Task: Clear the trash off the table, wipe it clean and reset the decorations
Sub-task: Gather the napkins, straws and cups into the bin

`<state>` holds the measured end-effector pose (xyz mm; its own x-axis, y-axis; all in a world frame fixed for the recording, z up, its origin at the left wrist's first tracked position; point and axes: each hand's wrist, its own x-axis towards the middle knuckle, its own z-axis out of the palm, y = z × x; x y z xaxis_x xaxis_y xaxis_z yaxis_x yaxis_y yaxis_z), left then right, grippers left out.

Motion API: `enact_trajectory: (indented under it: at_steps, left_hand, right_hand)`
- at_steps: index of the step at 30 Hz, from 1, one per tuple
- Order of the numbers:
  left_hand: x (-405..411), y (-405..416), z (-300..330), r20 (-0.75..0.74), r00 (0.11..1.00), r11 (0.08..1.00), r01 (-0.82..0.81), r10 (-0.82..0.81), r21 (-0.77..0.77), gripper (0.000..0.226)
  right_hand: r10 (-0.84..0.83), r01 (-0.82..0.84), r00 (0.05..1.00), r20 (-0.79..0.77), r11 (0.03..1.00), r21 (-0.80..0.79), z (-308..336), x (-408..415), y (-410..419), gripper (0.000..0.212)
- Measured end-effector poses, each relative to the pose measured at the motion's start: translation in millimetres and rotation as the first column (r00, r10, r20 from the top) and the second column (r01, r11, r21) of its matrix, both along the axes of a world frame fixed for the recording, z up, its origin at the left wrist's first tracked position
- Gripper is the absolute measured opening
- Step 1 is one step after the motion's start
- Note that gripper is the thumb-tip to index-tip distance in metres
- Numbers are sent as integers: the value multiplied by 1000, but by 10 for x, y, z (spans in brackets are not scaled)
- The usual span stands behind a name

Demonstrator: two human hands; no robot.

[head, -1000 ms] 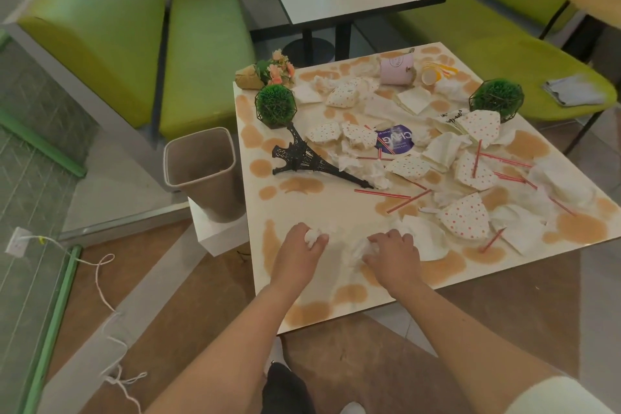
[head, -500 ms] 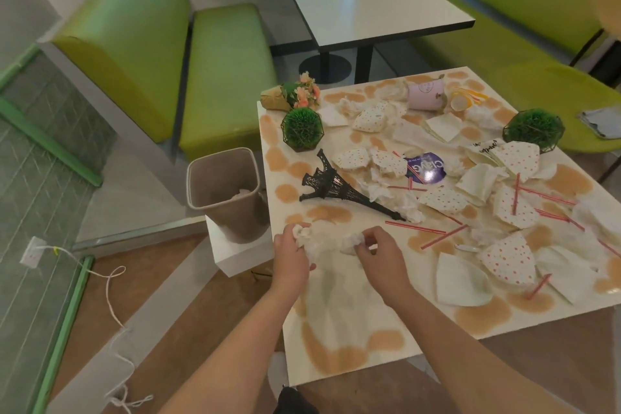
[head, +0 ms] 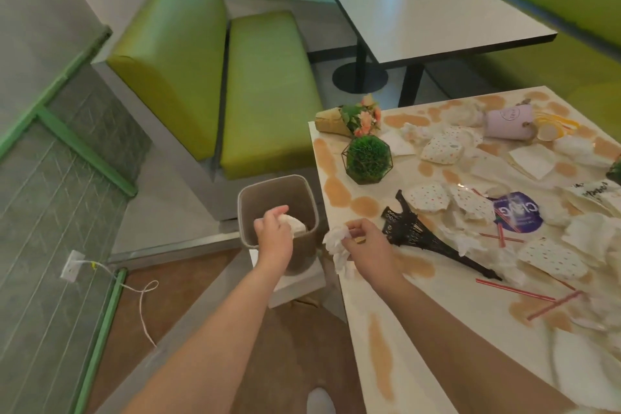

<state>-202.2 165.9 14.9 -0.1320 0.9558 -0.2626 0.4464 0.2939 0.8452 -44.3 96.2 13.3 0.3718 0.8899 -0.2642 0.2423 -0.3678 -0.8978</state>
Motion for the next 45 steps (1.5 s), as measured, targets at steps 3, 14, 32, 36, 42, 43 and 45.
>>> enact_trajectory:
  at_steps: [3, 14, 32, 36, 42, 43, 45]
  left_hand:
    - [-209, 359, -33, 69, 997, 1000, -19, 18, 12, 36]
    - [-501, 1057, -440, -47, 994, 981, 86, -95, -176, 54]
    - [-426, 873, -576, -114, 984, 976, 117, -139, -181, 12]
    - [-64, 748, -375, -80, 978, 973, 179, -192, -147, 12]
    - [714, 446, -45, -66, 953, 955, 292, -295, -57, 16]
    - [786, 432, -16, -68, 950, 952, 302, -304, -43, 14]
    - [1034, 326, 51, -60, 949, 951, 308, -309, -20, 12]
  right_hand:
    - [-21, 22, 999, -33, 1000, 14, 1, -195, 322, 15]
    - [-9, 10, 997, 74, 1000, -11, -269, -508, 1113, 9]
    - [81, -81, 997, -2, 984, -158, -352, -619, 1208, 27]
    - [17, -18, 999, -42, 1000, -19, -49, -358, 1045, 8]
    - [-46, 43, 999, 25, 994, 102, 334, 313, 649, 8]
    - [-56, 50, 997, 53, 994, 100, 355, 387, 616, 9]
    - [-85, 76, 993, 79, 992, 102, 393, 662, 482, 13]
